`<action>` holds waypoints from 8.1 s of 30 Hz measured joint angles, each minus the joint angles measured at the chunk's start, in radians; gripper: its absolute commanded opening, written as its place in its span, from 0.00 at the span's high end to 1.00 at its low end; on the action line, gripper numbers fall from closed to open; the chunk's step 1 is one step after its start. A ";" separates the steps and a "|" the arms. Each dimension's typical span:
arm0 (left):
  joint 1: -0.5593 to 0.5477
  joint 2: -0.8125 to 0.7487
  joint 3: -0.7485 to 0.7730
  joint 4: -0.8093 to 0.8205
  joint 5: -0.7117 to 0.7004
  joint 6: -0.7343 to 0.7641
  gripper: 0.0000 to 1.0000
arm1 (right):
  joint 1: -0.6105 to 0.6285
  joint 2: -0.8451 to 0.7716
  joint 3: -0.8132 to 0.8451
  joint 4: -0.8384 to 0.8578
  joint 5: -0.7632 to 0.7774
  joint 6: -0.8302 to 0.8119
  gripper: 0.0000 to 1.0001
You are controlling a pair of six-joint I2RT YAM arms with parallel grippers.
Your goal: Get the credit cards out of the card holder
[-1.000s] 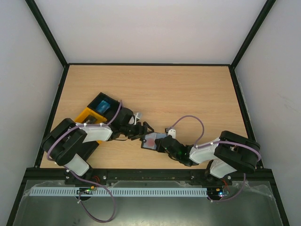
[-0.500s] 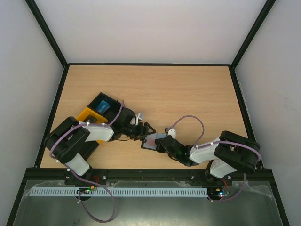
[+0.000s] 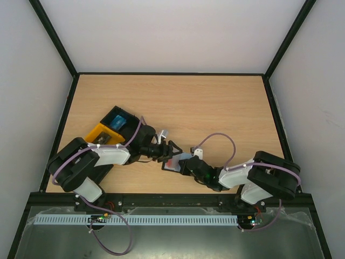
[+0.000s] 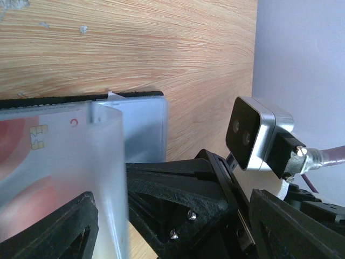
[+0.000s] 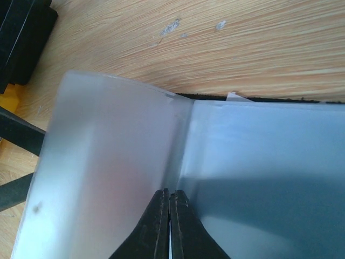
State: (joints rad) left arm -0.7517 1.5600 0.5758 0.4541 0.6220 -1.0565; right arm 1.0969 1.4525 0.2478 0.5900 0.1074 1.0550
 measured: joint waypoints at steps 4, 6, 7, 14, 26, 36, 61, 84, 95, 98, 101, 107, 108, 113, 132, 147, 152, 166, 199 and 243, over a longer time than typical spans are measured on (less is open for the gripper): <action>-0.003 -0.001 0.000 0.005 -0.002 -0.011 0.22 | 0.000 -0.029 -0.021 -0.001 -0.004 0.003 0.93; -0.006 -0.001 0.000 0.006 -0.005 -0.017 0.22 | 0.000 -0.047 -0.023 -0.016 -0.008 0.006 0.91; -0.008 -0.001 0.000 0.008 -0.005 -0.019 0.22 | 0.000 -0.058 -0.023 -0.027 -0.009 0.007 0.90; -0.024 0.003 0.001 0.040 -0.014 -0.046 0.22 | 0.000 -0.203 -0.042 -0.149 0.006 0.015 0.84; -0.126 0.092 0.102 0.088 -0.017 -0.082 0.21 | 0.000 -0.598 -0.110 -0.355 0.024 0.037 0.75; -0.111 0.090 0.143 0.042 -0.031 -0.051 0.19 | 0.000 -0.765 -0.114 -0.459 0.042 0.037 0.75; 0.076 0.029 0.048 -0.224 -0.093 0.196 0.72 | -0.001 -0.267 0.066 -0.268 -0.064 0.060 0.82; 0.030 0.037 -0.056 -0.153 -0.086 0.150 0.97 | -0.001 -0.071 0.090 -0.231 -0.064 0.069 0.84; 0.015 0.035 -0.056 -0.153 -0.104 0.135 0.97 | -0.012 -0.071 0.067 -0.195 -0.070 0.079 0.84; 0.015 0.035 -0.056 -0.153 -0.104 0.133 0.97 | -0.023 -0.074 0.039 -0.148 -0.085 0.094 0.84; 0.014 0.035 -0.056 -0.152 -0.105 0.132 0.97 | -0.034 -0.082 0.012 -0.105 -0.101 0.110 0.84; 0.008 0.035 -0.059 -0.146 -0.111 0.132 0.97 | -0.053 -0.094 -0.030 -0.040 -0.124 0.143 0.84; 0.008 0.035 -0.059 -0.145 -0.111 0.131 0.97 | -0.054 -0.094 -0.030 -0.038 -0.126 0.145 0.84; 0.000 0.035 -0.059 -0.142 -0.116 0.129 0.97 | -0.057 -0.081 -0.029 -0.027 -0.134 0.155 0.84; -0.006 0.038 -0.065 -0.126 -0.122 0.129 0.96 | -0.070 -0.097 -0.118 0.111 -0.146 0.206 0.98; -0.013 0.038 -0.066 -0.119 -0.129 0.121 0.97 | -0.073 -0.199 -0.158 0.089 -0.118 0.233 0.95; -0.021 0.039 -0.066 -0.116 -0.132 0.116 0.97 | -0.076 -0.162 -0.158 0.099 -0.120 0.240 0.88; -0.025 0.042 -0.066 -0.109 -0.133 0.110 0.97 | -0.079 -0.091 -0.161 0.179 -0.133 0.259 0.98; -0.034 -0.126 -0.018 -0.237 -0.172 0.141 0.16 | -0.082 -0.861 -0.229 -0.330 -0.076 0.106 0.98; 0.046 -0.562 0.055 -0.629 0.291 0.553 0.59 | -0.083 -0.935 -0.220 -0.015 -0.752 0.055 0.98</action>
State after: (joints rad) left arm -0.7055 0.9977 0.6304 -0.1749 0.9127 -0.5037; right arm 1.0138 0.5175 0.0277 0.5747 -0.6445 1.1103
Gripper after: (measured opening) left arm 0.419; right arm 0.022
